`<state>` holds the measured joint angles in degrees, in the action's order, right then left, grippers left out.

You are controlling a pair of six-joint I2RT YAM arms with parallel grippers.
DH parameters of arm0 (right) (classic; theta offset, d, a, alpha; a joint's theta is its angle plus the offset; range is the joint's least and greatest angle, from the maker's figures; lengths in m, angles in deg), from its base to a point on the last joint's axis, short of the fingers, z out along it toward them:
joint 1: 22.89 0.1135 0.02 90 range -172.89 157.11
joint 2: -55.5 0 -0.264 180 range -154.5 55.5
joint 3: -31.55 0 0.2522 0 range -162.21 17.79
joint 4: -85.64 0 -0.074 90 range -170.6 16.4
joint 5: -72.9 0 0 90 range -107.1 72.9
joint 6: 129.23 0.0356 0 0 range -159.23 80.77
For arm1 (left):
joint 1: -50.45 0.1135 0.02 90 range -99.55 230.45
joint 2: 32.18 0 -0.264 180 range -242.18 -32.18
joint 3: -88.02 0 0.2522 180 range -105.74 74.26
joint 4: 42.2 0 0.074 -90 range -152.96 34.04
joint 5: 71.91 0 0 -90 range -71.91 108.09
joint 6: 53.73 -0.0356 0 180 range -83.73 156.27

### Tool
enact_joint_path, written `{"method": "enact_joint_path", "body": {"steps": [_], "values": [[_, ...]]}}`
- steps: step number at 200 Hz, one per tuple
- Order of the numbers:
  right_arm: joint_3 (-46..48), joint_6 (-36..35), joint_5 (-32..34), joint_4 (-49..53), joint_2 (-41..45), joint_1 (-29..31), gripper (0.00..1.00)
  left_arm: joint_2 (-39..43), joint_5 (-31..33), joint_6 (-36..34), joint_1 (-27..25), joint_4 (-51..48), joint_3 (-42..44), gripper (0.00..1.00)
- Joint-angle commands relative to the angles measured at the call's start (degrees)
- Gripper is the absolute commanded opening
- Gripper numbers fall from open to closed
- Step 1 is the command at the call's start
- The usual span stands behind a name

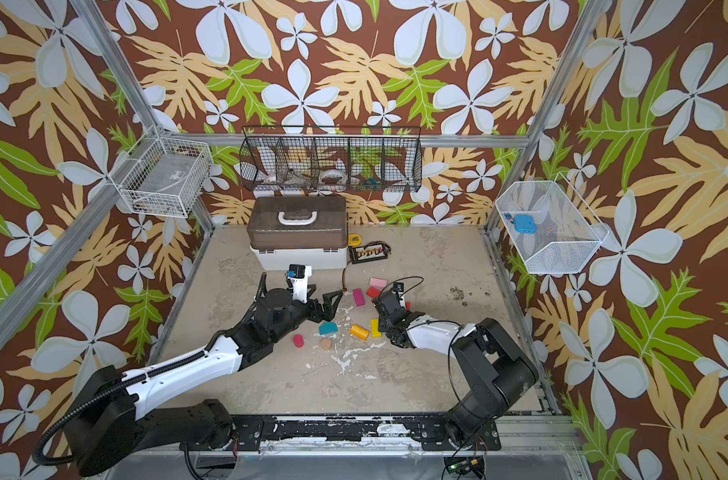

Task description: Build the wood block tower

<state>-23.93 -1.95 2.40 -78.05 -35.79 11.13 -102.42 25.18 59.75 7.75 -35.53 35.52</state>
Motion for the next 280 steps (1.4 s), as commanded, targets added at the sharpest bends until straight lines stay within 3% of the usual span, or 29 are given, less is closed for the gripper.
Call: {"method": "enact_joint_path", "body": {"steps": [1,131,280], "values": [[-0.37,0.6,0.66,-0.44,-0.12,0.02,0.42,-0.08,0.4,-0.63,-0.01,0.45,-0.46,1.0],[-0.4,1.4,3.17,0.62,-0.38,-0.01,0.34,0.1,0.29,-0.63,-0.02,0.49,-0.46,1.0],[-0.51,2.11,3.97,1.23,-0.83,-0.01,0.33,0.1,0.08,-0.63,0.03,0.49,-0.46,1.0]]}}
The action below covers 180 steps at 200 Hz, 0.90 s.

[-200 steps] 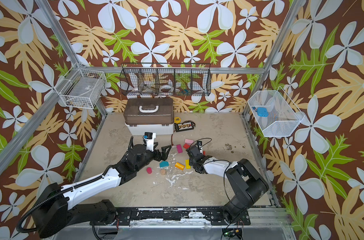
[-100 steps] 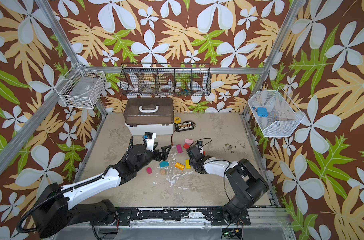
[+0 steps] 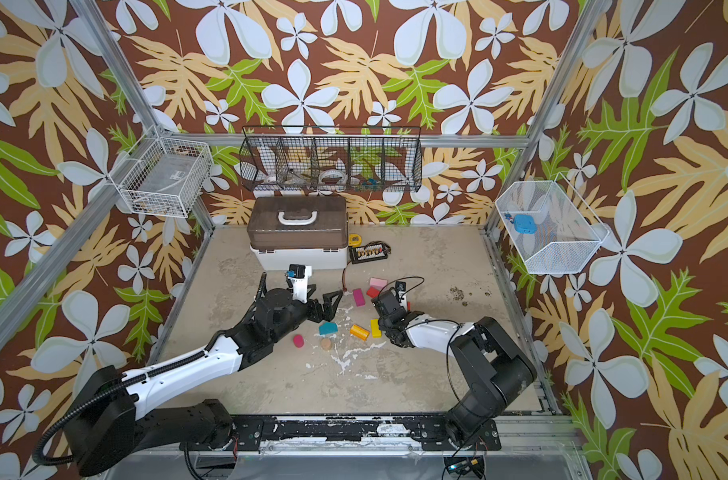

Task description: Build the wood block tower

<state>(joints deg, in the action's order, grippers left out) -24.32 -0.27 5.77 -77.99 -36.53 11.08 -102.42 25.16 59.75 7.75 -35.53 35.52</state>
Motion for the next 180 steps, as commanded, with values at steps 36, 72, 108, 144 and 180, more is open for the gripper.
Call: {"method": "enact_joint_path", "body": {"steps": [36,72,108,144,180], "values": [[-0.09,0.41,0.11,0.84,0.01,0.04,0.38,0.01,-0.03,-0.64,0.03,0.49,-0.5,1.0],[0.16,0.15,-0.79,0.12,0.27,0.04,0.39,-0.03,-0.08,-0.63,-0.01,0.49,-0.46,1.0],[0.4,0.44,-1.12,-0.26,0.51,0.04,0.39,-0.04,-0.05,-0.63,-0.01,0.49,-0.46,1.0],[0.46,0.64,-1.08,-0.41,0.36,0.04,0.39,-0.08,-0.13,-0.66,-0.02,0.49,-0.47,1.0],[0.52,0.61,-1.34,-0.85,0.25,0.04,0.39,-0.09,-0.08,-0.66,-0.02,0.49,-0.55,1.0]]}}
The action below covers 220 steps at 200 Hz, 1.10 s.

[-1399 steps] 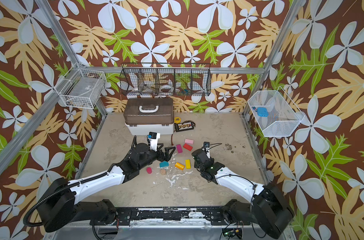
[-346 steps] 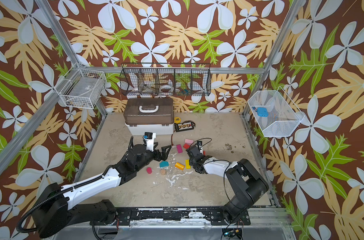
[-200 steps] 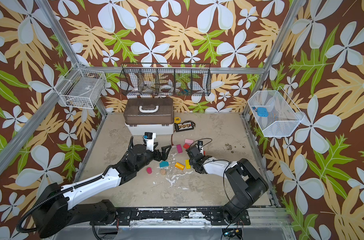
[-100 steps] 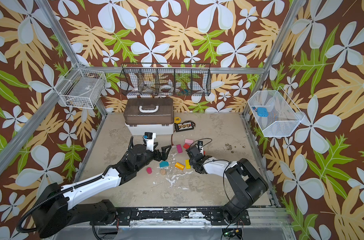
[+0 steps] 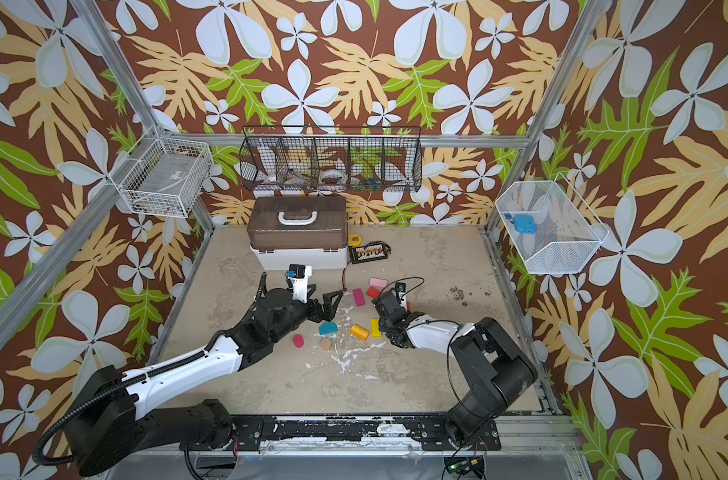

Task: Build the wood block tower
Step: 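Open the right gripper to release the teal cube and raise it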

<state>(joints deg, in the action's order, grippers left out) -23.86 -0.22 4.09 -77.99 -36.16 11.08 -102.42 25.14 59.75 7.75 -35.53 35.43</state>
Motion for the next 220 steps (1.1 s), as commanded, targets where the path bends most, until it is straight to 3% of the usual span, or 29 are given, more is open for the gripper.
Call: {"method": "enact_joint_path", "body": {"steps": [1,220], "values": [[0.02,0.6,0.34,-0.85,-0.11,0.04,0.39,-0.12,-0.08,-0.64,-0.02,0.49,-0.46,1.0],[-1.25,-0.33,1.41,0.02,-1.77,0.04,0.35,-0.22,-0.42,-0.63,-0.02,0.49,-0.55,1.0]]}}
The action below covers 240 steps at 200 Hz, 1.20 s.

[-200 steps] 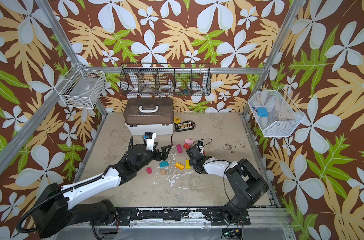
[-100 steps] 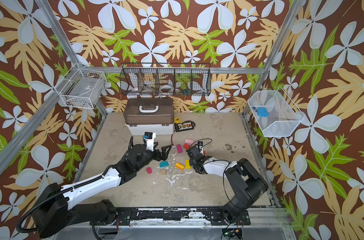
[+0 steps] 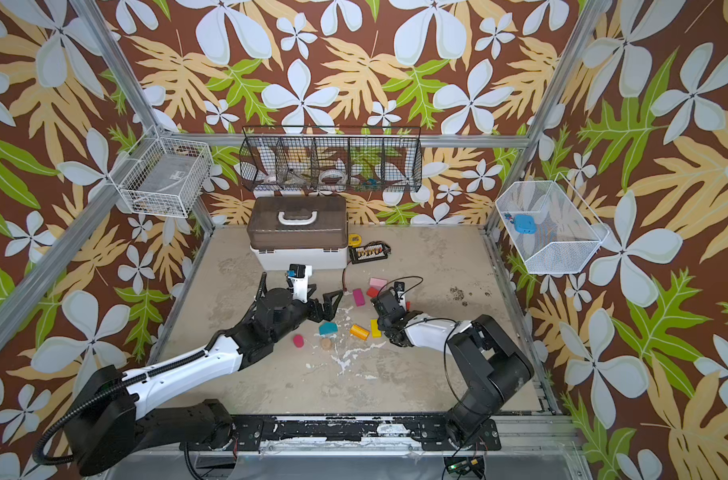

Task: Build the wood block tower
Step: 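Open the right gripper to release the teal cube and raise it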

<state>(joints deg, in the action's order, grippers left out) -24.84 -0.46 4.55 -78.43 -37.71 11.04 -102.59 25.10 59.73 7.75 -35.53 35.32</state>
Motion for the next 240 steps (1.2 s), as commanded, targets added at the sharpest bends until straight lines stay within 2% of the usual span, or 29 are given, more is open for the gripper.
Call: {"method": "enact_joint_path", "body": {"steps": [1,66,119,142,165,178,205,240], "values": [[-0.26,-0.09,0.95,0.46,-0.22,0.08,0.35,-0.1,-0.39,-0.61,-0.02,0.49,-0.44,1.0],[0.2,-0.19,-0.28,1.08,2.36,0.11,0.59,-0.14,-0.5,-0.62,0.02,0.47,-0.52,1.0],[5.97,0.59,-0.6,2.13,16.97,0.12,0.7,0.09,-0.25,-0.7,0.0,0.32,-0.52,1.0],[9.18,2.03,1.89,1.87,22.63,0.04,0.68,1.17,-0.54,-0.48,-0.02,0.36,-0.1,1.0],[11.68,3.13,1.93,0.74,25.73,-1.17,0.56,1.25,-1.08,-0.18,-0.01,0.58,0.09,1.0],[13.24,3.83,1.74,-0.38,26.3,-1.58,0.53,1.08,-1.01,-0.25,0.04,0.53,-0.04,1.0],[15.37,4.57,0.98,-3.19,24.93,-1.59,0.52,1.08,-0.61,-0.35,-0.01,0.49,0.0,1.0],[13.7,4.15,-0.47,-5.03,19.15,-1.76,0.52,1.68,-0.58,-0.44,-0.01,0.22,0.13,1.0]]}}
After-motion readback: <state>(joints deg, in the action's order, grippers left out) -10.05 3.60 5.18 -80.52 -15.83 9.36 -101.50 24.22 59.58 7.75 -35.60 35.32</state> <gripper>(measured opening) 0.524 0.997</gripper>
